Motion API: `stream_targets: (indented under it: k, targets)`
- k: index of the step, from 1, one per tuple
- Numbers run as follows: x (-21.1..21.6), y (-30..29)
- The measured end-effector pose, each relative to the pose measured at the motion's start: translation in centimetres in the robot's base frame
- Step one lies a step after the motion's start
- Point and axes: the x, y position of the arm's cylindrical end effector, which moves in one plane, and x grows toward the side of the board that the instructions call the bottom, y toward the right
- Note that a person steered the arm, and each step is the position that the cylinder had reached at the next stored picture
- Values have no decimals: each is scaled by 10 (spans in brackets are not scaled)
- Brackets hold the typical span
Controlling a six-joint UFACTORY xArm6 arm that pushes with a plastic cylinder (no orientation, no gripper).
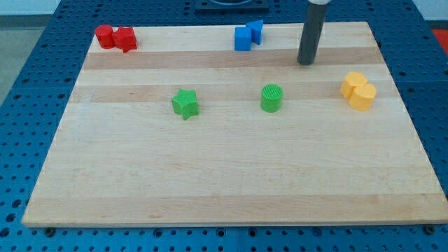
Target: Push the green circle to the bottom of the cube
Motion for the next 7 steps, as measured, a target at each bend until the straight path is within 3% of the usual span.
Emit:
stream_targets:
  k: [4, 7]
  targets:
    - [104, -43]
    - [99, -80]
